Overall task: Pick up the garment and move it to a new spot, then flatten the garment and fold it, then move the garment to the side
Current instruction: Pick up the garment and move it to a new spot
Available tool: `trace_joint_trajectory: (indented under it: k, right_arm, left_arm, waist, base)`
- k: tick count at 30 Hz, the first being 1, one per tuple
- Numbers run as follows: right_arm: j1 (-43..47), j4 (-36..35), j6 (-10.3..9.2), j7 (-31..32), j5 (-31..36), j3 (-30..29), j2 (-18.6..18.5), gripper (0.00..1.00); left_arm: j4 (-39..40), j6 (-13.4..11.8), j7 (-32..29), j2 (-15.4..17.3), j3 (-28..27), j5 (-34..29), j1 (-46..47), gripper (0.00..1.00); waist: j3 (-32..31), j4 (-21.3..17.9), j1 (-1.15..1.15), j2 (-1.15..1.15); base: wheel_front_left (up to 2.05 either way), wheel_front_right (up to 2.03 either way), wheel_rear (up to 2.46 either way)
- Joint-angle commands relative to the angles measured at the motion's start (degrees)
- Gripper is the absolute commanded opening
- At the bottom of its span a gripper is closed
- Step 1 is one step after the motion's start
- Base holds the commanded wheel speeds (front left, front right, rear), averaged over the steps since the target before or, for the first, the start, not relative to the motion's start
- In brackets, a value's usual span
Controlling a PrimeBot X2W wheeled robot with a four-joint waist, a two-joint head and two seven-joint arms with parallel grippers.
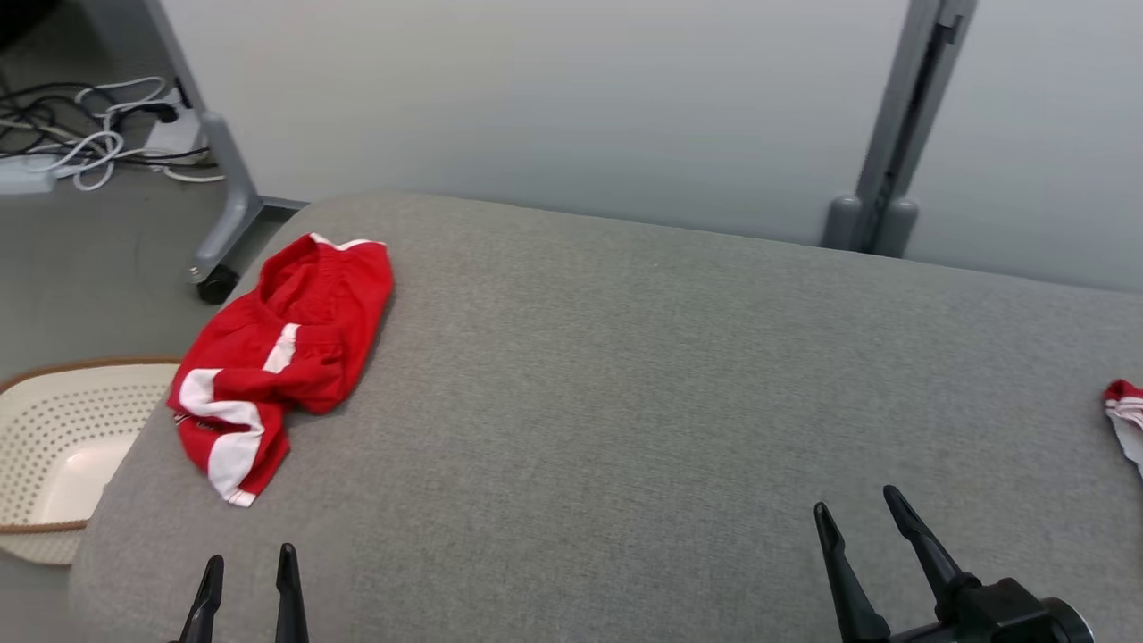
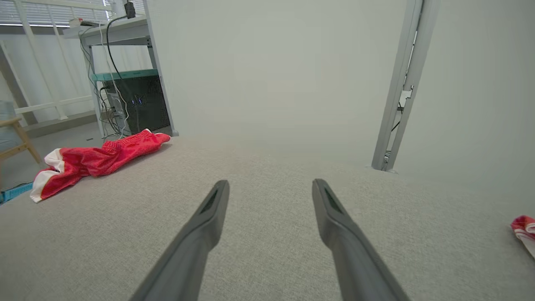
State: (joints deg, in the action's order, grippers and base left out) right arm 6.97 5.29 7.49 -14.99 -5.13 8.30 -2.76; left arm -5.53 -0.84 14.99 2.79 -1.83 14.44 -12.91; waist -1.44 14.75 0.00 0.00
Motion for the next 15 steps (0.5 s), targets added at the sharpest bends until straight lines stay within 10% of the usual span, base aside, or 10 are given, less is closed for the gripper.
trace_joint_trajectory:
  k: [1,15]
  right_arm:
    - [-0.6,0.1,0.01,-0.3,-0.2,0.4,-0.3,1.0]
    - [-7.6,-3.2,0.01,-0.3,4.4,-2.0,-2.6,1.0]
  left_arm:
    - [0.5,-0.2,0.3,0.2,-0.3,0.3,-0.6,1.0]
    - [-7.4,3.8,0.3,1.7,-2.4,3.7,18.3,1.0]
  waist:
    - [0.0,3.4,0.0,0.0]
    - [17.9,1.7,0.0,0.0]
  base:
    - [0.0,0.0,0.0]
    - [0.0,0.0,0.0]
